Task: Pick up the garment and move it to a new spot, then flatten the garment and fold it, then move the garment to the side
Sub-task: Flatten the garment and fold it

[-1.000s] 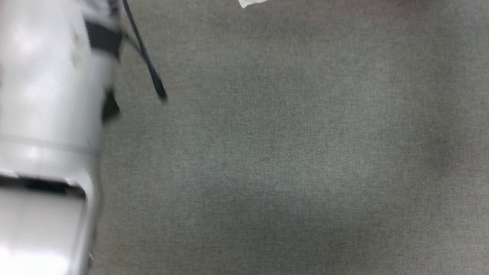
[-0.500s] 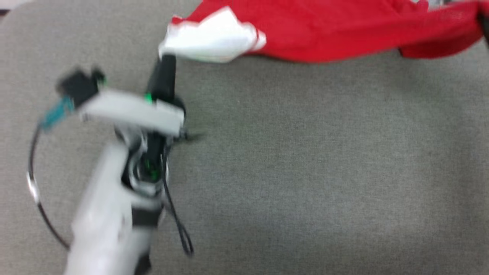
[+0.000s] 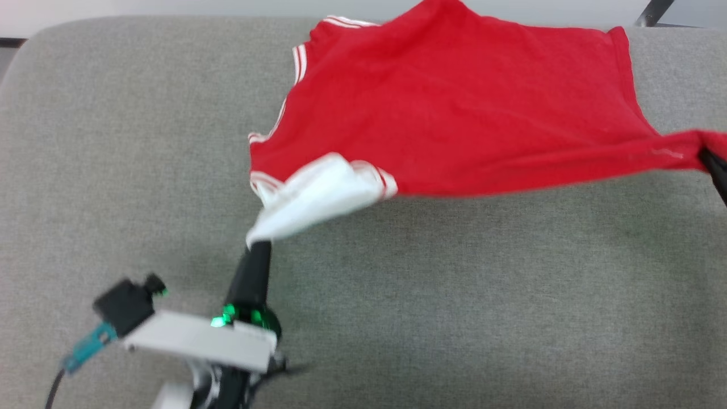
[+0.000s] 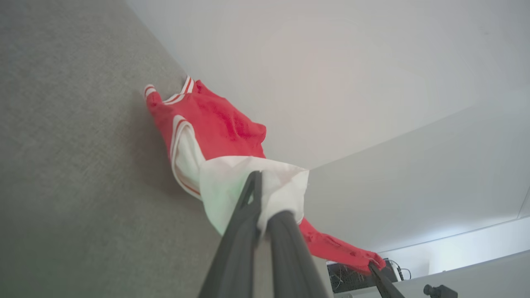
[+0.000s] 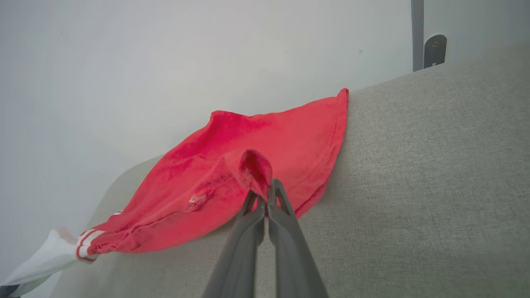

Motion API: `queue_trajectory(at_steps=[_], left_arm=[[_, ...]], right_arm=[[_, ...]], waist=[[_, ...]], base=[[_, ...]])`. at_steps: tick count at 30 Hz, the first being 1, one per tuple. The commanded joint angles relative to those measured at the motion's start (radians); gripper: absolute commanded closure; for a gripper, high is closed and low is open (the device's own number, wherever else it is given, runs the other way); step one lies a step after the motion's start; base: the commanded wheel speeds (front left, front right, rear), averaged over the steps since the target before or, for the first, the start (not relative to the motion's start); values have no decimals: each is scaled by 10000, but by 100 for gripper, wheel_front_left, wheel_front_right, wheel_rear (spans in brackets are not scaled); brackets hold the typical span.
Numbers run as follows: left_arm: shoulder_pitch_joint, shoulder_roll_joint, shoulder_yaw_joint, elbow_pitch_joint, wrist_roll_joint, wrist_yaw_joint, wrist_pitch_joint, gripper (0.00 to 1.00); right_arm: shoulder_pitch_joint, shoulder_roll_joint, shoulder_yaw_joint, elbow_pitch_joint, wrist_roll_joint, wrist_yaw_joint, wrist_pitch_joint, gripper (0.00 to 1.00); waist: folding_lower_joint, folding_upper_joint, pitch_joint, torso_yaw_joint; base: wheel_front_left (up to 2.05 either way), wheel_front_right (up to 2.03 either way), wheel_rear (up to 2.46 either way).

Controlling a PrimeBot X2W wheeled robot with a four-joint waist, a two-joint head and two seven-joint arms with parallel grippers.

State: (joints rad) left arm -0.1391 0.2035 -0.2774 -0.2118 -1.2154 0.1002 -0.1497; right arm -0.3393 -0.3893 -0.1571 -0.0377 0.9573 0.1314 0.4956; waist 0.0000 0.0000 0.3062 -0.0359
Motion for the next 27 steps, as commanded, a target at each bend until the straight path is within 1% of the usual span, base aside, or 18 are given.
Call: queue_trajectory(at_steps=[1,5,11,13,16,20,24,27], left_arm=[[136,85,-18,-139,66,45,35,100],[1111,295,-200,-1322,206,454,153,100],[2296,487,-459,-3134,449,1242,280,100],[2553,507,-629,-3635,575,1471,333,100],[2674,572,-821,-4172,737,1696,437,100],[2169,703,-879,-4047,896,1748,685,100],[1334,607,-751,-3302,656,1542,882,100],[433,582,-525,-2610,634,1368,947,100]], right_arm=[[142,33,-131,-129,-120,-15,58,100],[946,331,-733,-1033,-257,-15,481,100],[1750,660,-1297,-2105,-452,-15,1225,100],[1940,718,-1473,-2428,-445,-15,1450,100],[2176,853,-1735,-2807,-437,-15,1790,100],[2073,1004,-1892,-2827,-596,-15,2044,100],[1588,958,-1629,-2318,-944,-15,2122,100],[1064,863,-1499,-1680,-1311,-15,2068,100]], waist=[[0,0,10,-6],[0,0,62,-27],[0,0,234,-186],[0,0,274,-215],[0,0,337,-225],[0,0,418,-205],[0,0,535,-203],[0,0,706,-170]], base=[[0,0,0],[0,0,0],[0,0,0],[0,0,0],[0,0,0],[0,0,0],[0,0,0],[0,0,0]])
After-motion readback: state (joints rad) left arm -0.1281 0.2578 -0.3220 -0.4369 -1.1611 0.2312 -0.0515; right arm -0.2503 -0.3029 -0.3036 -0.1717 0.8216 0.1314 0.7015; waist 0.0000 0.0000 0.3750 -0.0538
